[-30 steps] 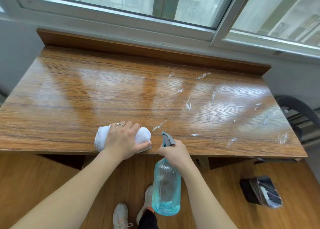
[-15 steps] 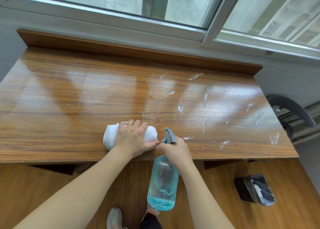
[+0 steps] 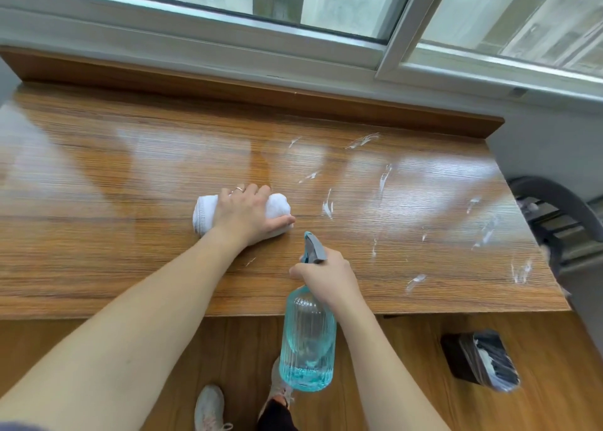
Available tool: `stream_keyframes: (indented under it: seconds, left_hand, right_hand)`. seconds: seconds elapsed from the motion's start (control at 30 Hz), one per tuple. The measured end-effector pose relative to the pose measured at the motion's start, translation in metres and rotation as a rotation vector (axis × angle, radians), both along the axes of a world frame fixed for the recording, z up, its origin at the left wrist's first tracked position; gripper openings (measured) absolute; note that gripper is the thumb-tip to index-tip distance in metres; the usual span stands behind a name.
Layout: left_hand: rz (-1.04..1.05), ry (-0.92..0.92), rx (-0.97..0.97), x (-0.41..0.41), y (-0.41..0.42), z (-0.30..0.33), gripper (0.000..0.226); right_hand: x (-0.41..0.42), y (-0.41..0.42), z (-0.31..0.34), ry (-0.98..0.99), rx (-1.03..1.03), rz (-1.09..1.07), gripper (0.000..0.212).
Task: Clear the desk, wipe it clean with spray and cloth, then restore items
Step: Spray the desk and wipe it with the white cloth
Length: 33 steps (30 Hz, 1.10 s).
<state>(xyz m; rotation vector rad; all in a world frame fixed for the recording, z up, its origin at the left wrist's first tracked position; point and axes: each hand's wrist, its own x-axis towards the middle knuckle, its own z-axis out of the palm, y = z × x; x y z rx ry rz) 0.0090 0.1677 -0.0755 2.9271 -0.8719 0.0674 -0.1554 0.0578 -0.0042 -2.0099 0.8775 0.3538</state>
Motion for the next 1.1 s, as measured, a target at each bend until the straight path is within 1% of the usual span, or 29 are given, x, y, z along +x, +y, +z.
stream_keyframes:
  seconds: [0.1,0.17,0.3,0.43,0.53,0.6,0.67,0.8,0.9,1.0,1.1]
  left_hand:
    - [0.009,0.021,0.017,-0.009,0.007,0.000,0.090]
    - [-0.001,-0.013,-0.004,-0.023,0.016,-0.002,0.088]
    - [-0.040,-0.088,-0.077,-0.060,0.037,-0.013,0.076]
    - [-0.051,-0.115,-0.089,-0.074,0.047,-0.018,0.076]
    - [-0.080,-0.115,-0.096,-0.065,0.045,-0.017,0.081]
    - [-0.089,-0.109,-0.092,-0.055,0.041,-0.017,0.080]
    - [-0.062,-0.083,-0.057,-0.039,0.034,-0.017,0.081]
    - [0.005,-0.013,0.032,-0.001,0.015,-0.009,0.090]
    - [0.026,0.016,0.073,0.020,0.009,-0.003,0.090]
    - [0.032,0.043,0.093,0.025,0.008,0.001,0.090]
    - [0.010,0.082,0.107,0.024,0.012,0.004,0.095]
  right_hand:
    - [0.000,-0.003,0.002,-0.006,0.018,-0.010,0.017]
    - [0.002,-0.004,0.003,-0.002,0.013,-0.014,0.016]
    - [0.008,-0.004,0.006,0.006,-0.033,0.017,0.020]
    - [0.016,0.000,0.008,0.014,-0.016,0.043,0.018]
    - [0.020,0.003,0.005,0.019,0.006,0.057,0.022]
    - [0.019,0.003,0.003,0.016,0.010,0.076,0.022]
    - [0.017,0.003,0.001,0.020,0.014,0.091,0.020]
    - [0.009,0.002,-0.002,0.026,0.036,0.106,0.021]
    - [0.003,0.006,-0.004,0.048,0.049,0.120,0.019]
    - [-0.003,0.014,-0.004,0.058,0.055,0.176,0.017]
    - [-0.009,0.026,-0.005,0.074,0.081,0.231,0.014]
